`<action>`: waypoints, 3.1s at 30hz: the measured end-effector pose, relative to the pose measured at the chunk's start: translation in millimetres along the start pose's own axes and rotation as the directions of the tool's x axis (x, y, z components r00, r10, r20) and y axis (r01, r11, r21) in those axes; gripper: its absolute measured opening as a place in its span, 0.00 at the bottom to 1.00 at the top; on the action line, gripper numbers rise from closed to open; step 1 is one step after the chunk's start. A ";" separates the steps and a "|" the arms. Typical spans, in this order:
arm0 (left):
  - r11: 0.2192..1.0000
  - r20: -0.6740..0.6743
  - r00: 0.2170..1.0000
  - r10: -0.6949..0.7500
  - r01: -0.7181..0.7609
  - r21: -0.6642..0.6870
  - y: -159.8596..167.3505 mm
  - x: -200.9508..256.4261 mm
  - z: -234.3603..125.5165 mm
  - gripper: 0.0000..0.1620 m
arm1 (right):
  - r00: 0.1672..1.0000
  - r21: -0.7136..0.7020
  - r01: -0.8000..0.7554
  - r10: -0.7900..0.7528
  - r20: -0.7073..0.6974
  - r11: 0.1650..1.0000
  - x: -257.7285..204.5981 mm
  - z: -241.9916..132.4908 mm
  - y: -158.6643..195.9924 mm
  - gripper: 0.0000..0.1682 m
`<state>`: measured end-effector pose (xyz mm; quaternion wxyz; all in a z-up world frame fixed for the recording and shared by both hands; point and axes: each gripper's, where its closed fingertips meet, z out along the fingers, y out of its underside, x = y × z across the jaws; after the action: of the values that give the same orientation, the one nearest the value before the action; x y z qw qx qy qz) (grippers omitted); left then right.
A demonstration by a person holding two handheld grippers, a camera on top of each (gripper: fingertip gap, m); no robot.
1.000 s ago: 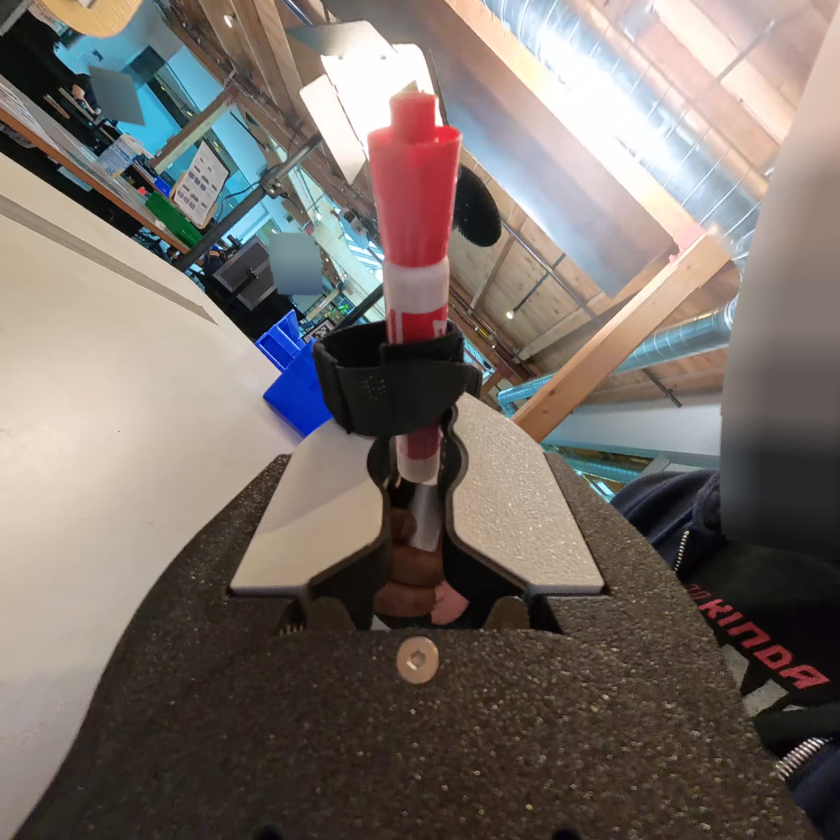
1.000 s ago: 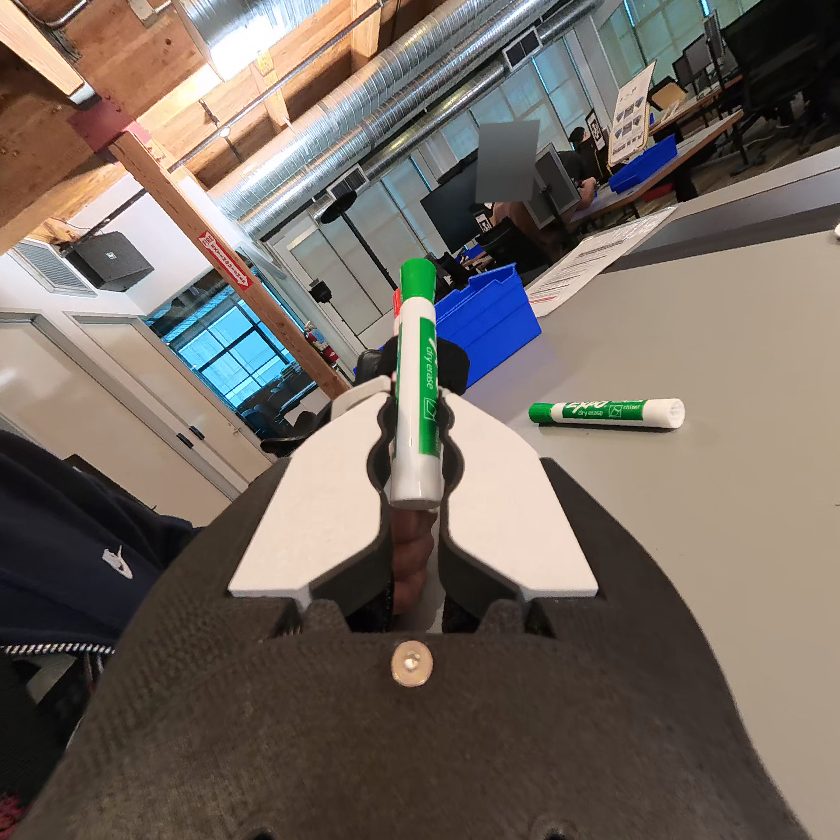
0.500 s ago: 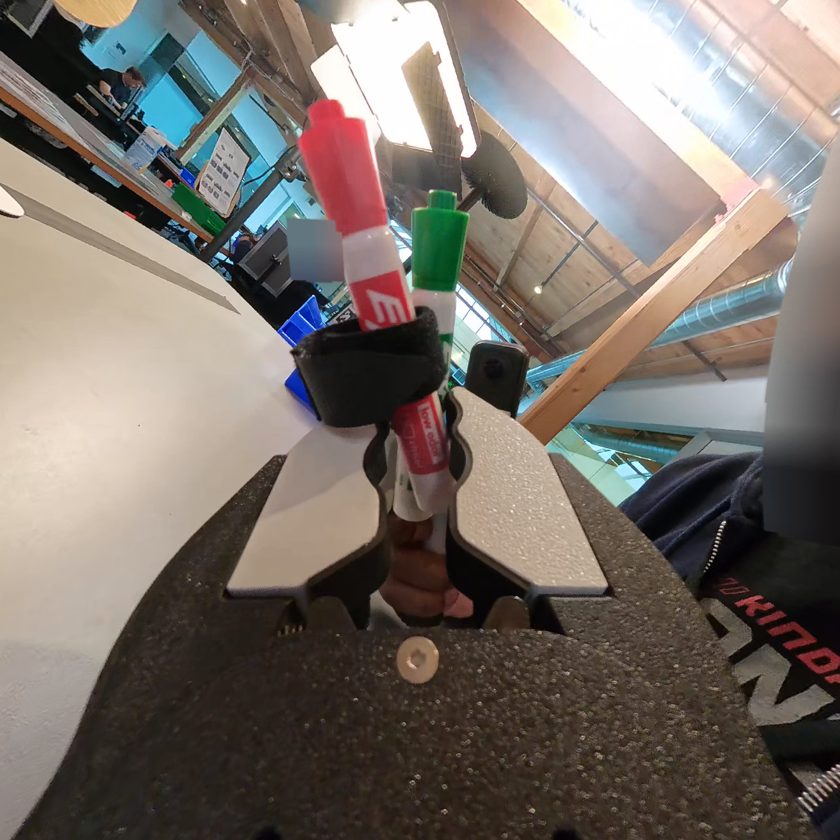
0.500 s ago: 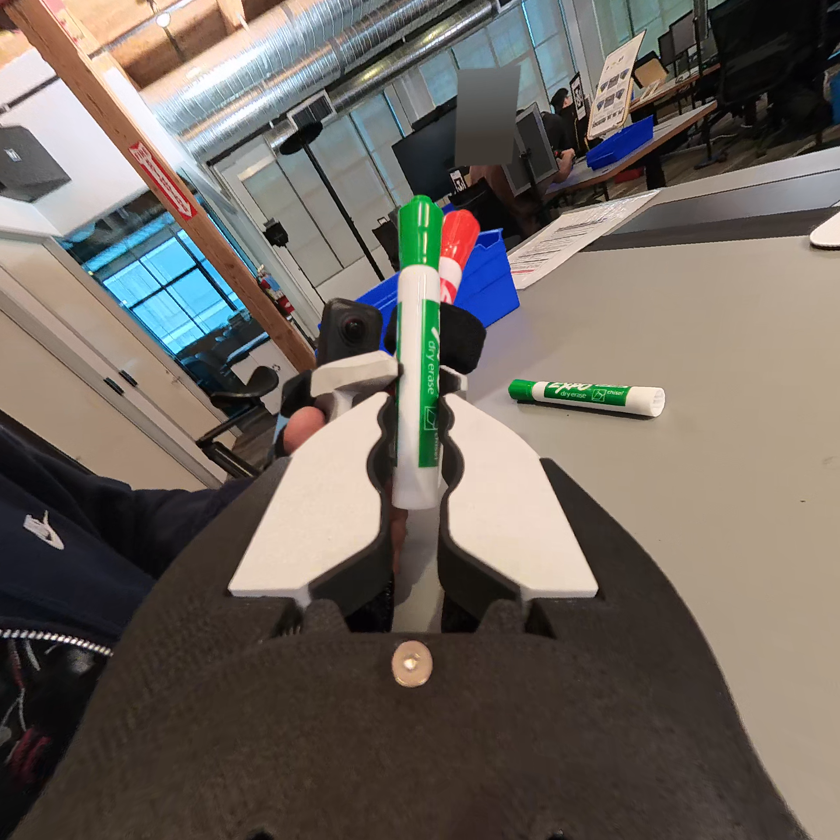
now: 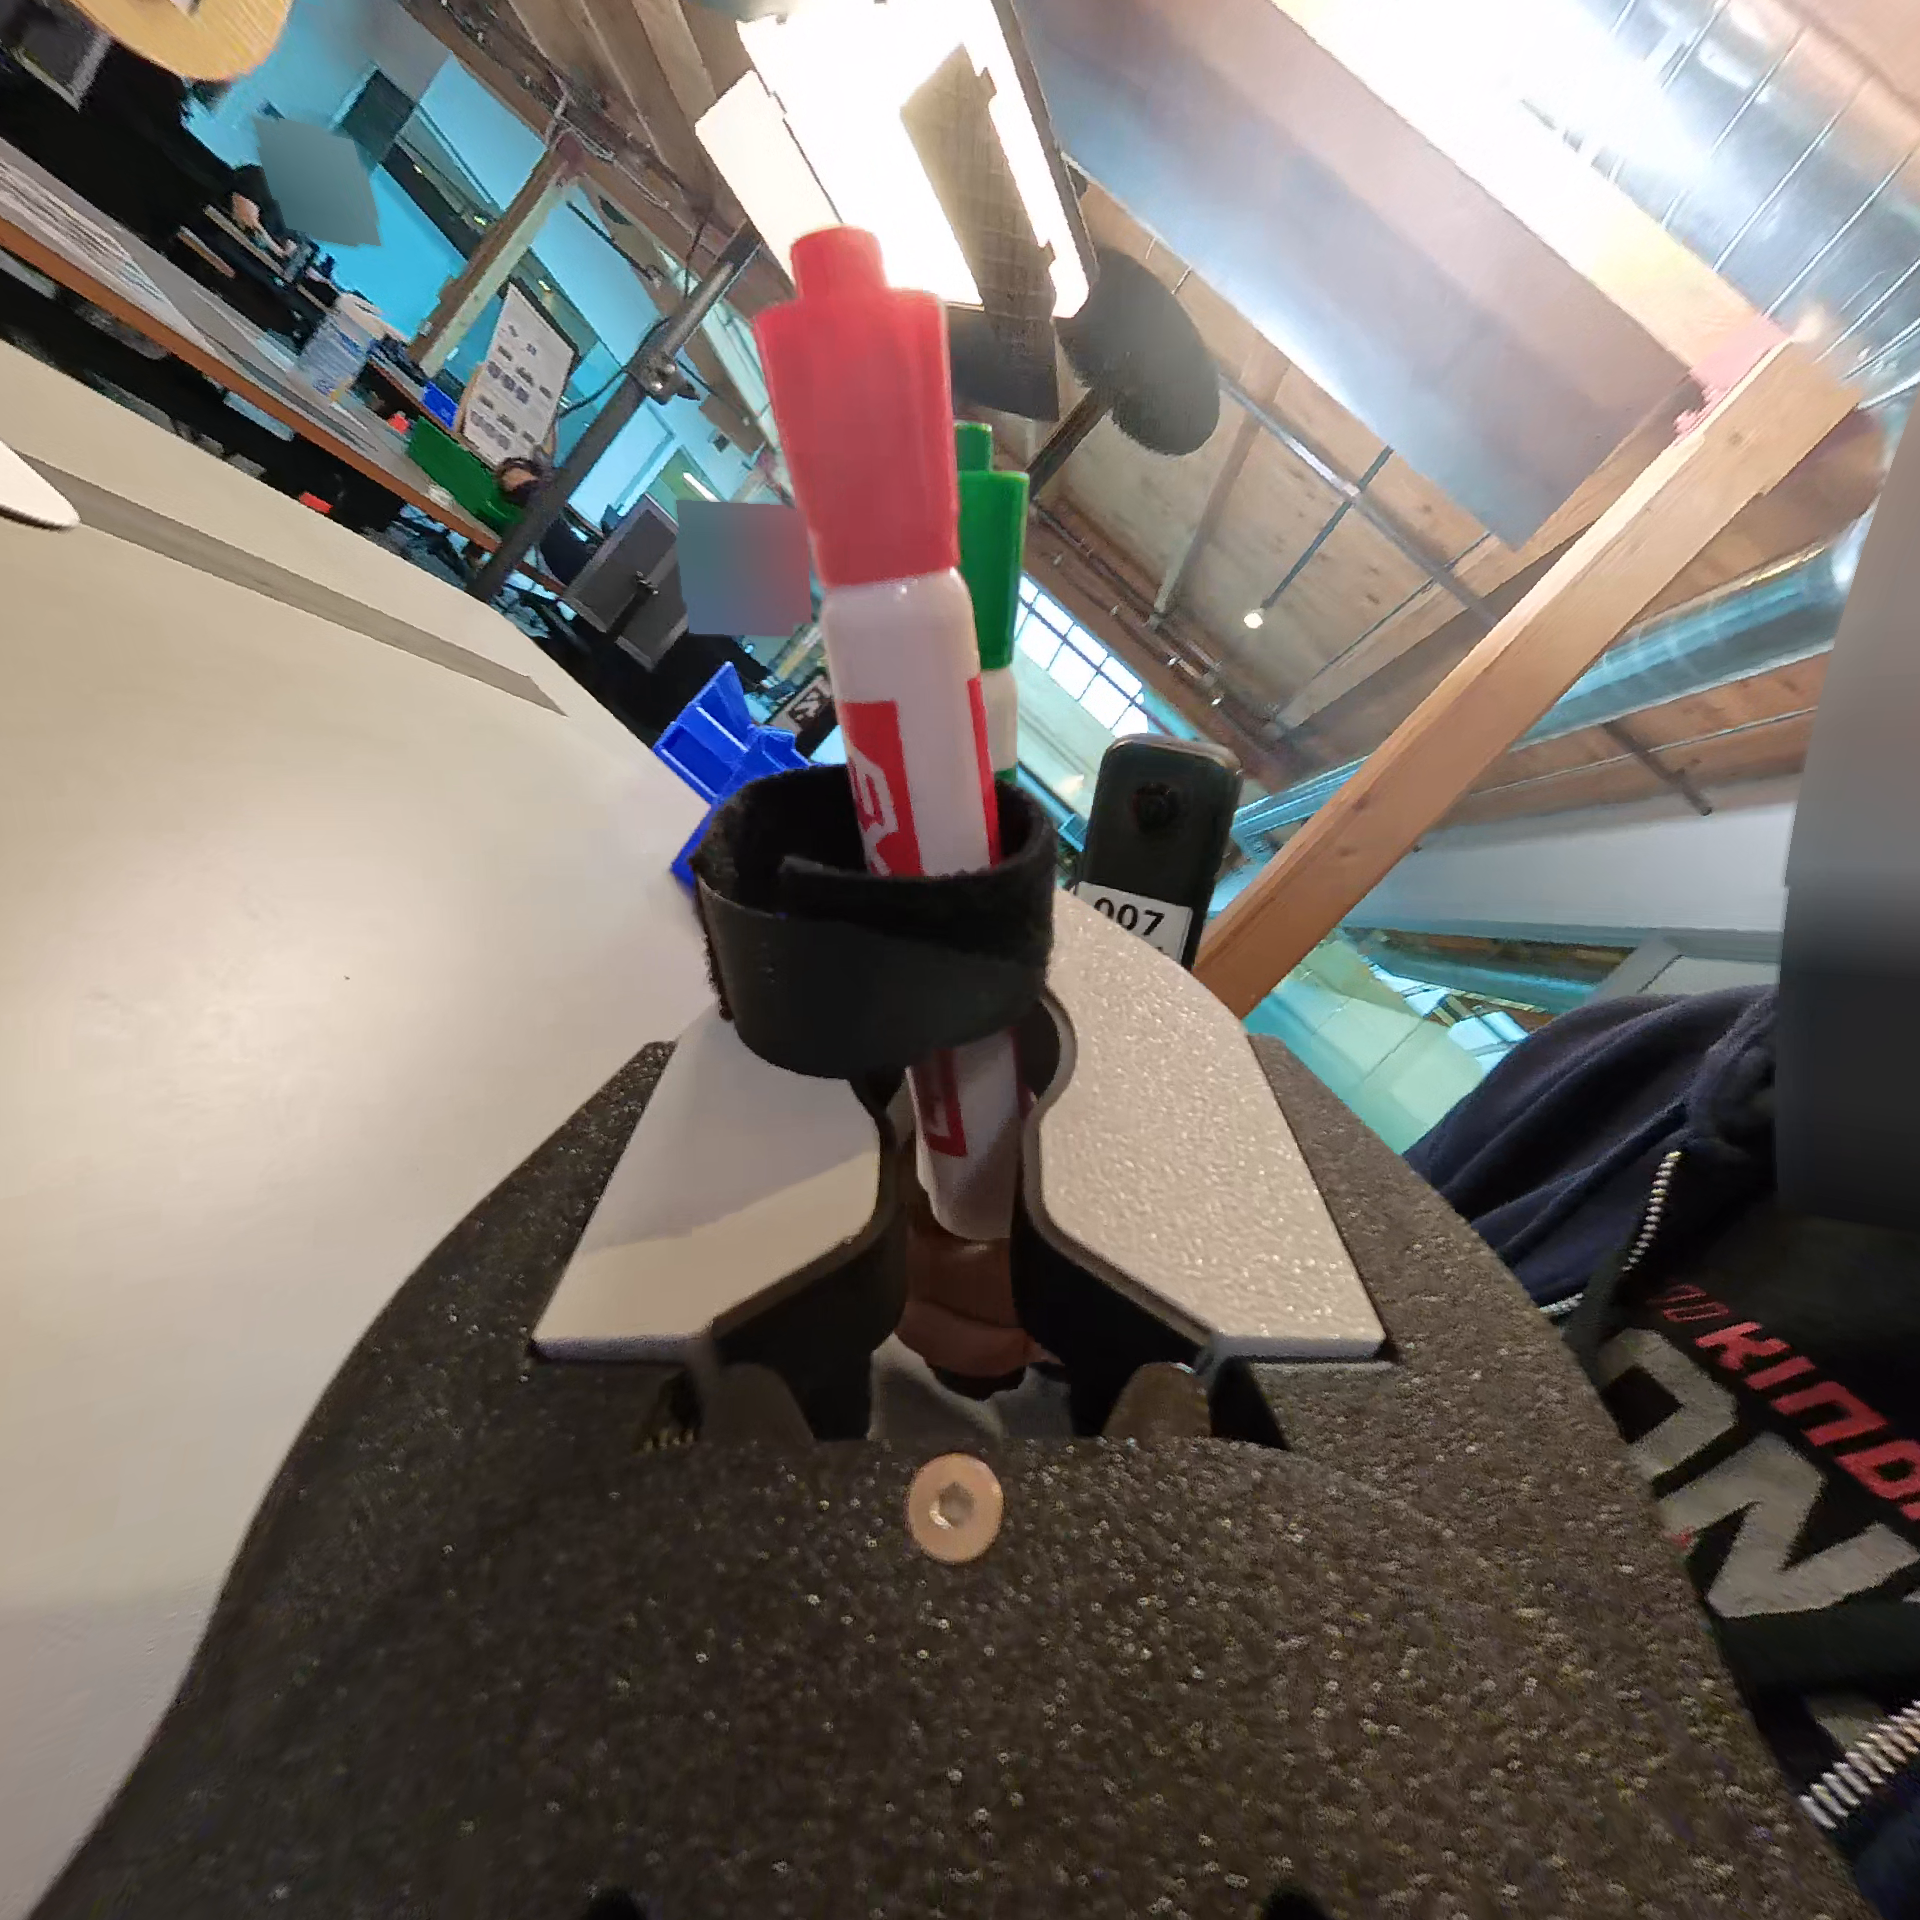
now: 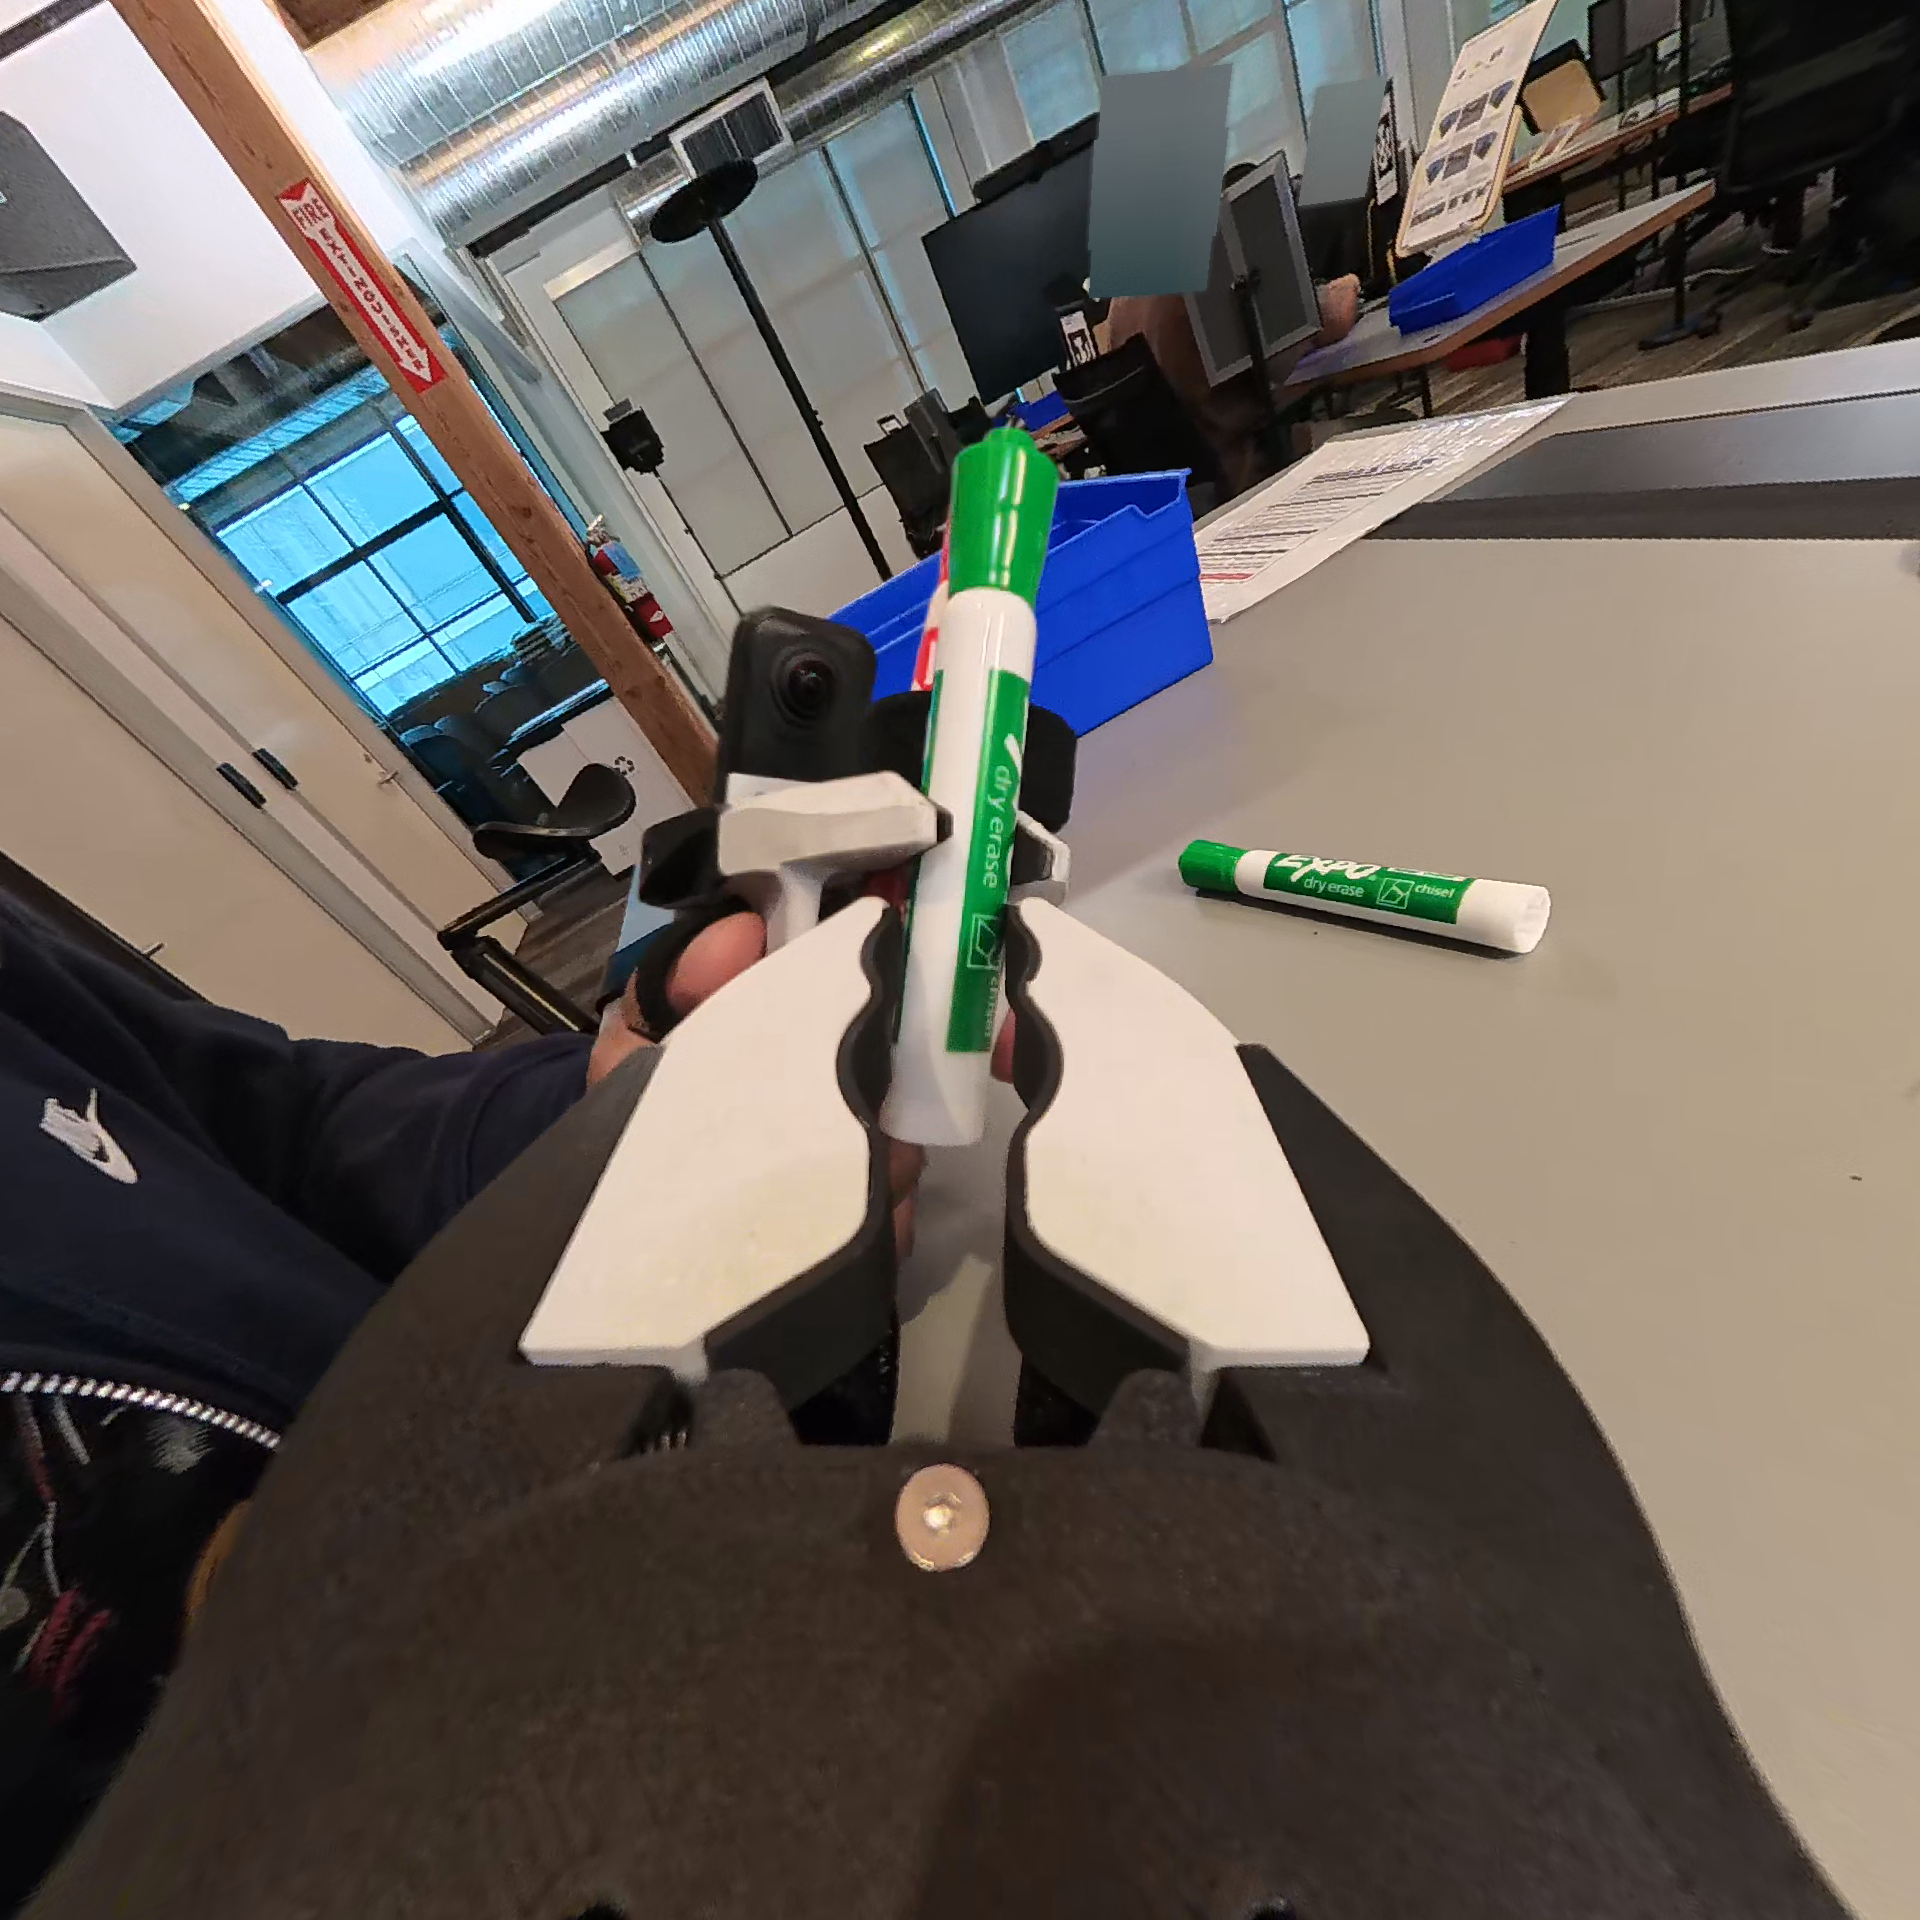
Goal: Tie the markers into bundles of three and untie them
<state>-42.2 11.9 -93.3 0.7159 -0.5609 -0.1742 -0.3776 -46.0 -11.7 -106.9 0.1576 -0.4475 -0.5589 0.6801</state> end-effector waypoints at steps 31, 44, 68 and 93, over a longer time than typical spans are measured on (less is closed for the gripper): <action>0.839 0.225 0.925 0.305 -0.149 -0.524 62.5 -32.1 -4.2 0.12 | 0.989 -0.143 -0.131 0.140 0.054 0.981 31.3 -17.5 -1.1 0.09; 0.724 0.209 0.969 0.131 0.050 -0.688 89.1 -32.5 -20.0 0.12 | 0.948 -0.241 -0.280 0.308 0.086 0.929 40.9 -22.7 19.2 0.12; 0.210 -0.036 0.925 0.379 -0.124 -0.970 111.6 -37.3 -37.5 0.12 | 0.937 -0.369 0.316 -0.225 0.268 0.874 31.6 -50.4 40.6 0.18; 0.064 -0.102 0.884 0.457 -0.147 -0.987 102.4 -46.1 -49.4 0.12 | 0.956 -0.442 0.236 -0.124 0.267 0.865 39.4 -67.0 50.8 0.22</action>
<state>-5.6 -9.5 -208.4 0.2085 -0.9512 0.1531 -0.1682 -0.5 41.5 -168.1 0.0420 -0.3361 -0.7606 0.5539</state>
